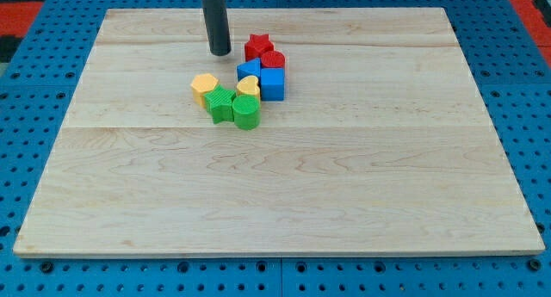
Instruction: Move the star along with red circle below the blue cube
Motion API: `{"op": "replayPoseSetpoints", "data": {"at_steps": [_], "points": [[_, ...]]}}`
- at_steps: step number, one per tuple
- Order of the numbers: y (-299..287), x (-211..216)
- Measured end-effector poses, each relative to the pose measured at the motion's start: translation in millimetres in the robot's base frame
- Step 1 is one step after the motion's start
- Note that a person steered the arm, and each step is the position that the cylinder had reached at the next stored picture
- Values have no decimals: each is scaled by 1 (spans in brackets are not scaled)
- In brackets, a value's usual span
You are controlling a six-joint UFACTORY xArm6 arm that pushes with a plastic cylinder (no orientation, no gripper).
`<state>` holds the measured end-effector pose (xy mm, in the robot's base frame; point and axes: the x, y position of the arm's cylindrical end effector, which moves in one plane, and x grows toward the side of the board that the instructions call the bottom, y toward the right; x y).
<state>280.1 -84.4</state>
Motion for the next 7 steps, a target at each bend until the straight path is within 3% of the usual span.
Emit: {"op": "replayPoseSetpoints", "data": {"at_steps": [1,7], "points": [[41,-6],[137,23]]}}
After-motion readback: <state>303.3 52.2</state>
